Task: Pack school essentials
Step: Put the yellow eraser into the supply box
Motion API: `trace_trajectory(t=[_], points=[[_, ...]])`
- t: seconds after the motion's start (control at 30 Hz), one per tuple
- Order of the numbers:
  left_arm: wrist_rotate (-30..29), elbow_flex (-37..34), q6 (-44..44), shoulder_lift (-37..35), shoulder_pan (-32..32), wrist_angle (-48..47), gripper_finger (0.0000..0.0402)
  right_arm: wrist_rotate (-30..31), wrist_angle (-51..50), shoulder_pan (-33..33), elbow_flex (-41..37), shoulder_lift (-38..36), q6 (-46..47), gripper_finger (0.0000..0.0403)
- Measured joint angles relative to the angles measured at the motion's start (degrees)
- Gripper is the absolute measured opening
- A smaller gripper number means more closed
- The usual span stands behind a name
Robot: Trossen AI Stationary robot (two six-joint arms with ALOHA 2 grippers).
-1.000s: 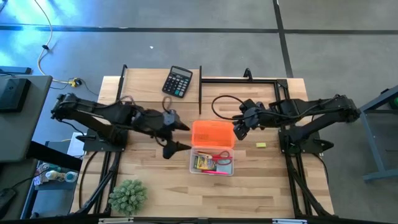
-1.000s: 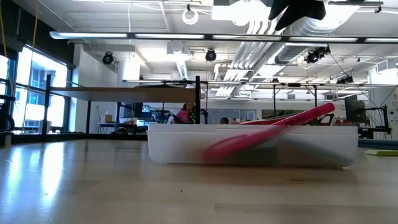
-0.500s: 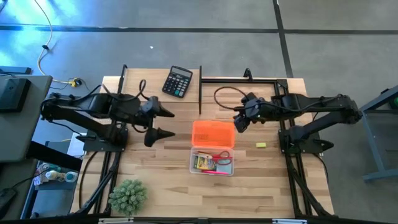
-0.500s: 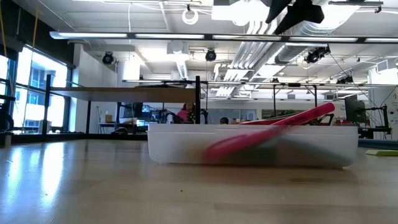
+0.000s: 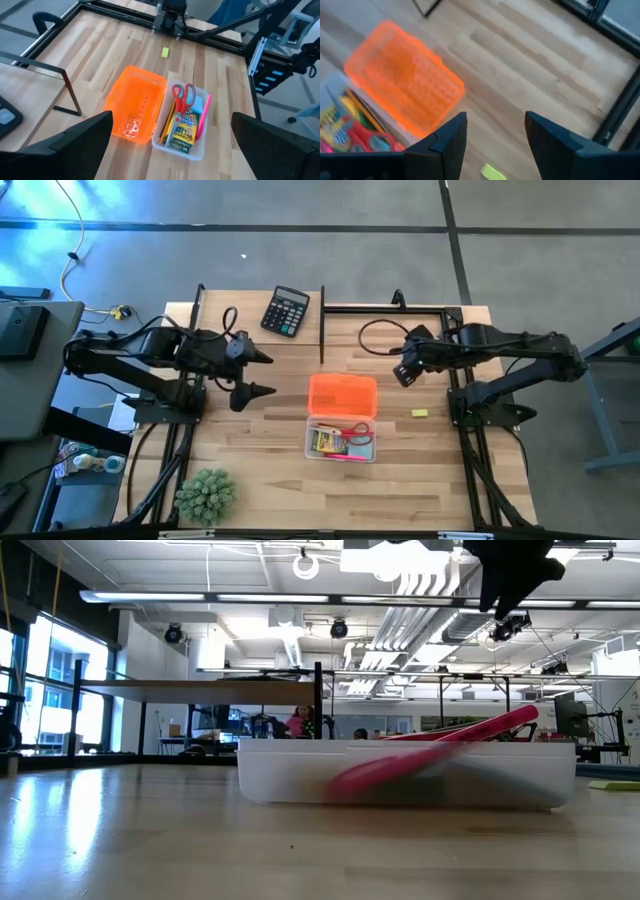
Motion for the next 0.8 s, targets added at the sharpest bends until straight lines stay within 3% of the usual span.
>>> trace_trajectory(t=[0.37,0.8], points=[[-0.13,0.0,-0.41,0.08,-0.13,0.08,0.0395,-7.28,-1.32,0.02,-8.93,-0.07,-0.84,0.0227],[-2.75,0.0,-1.55,0.08,-0.08,0.08,0.0395,-18.07,2.78,0.04,-19.61,-0.09,-11.61,0.0229]])
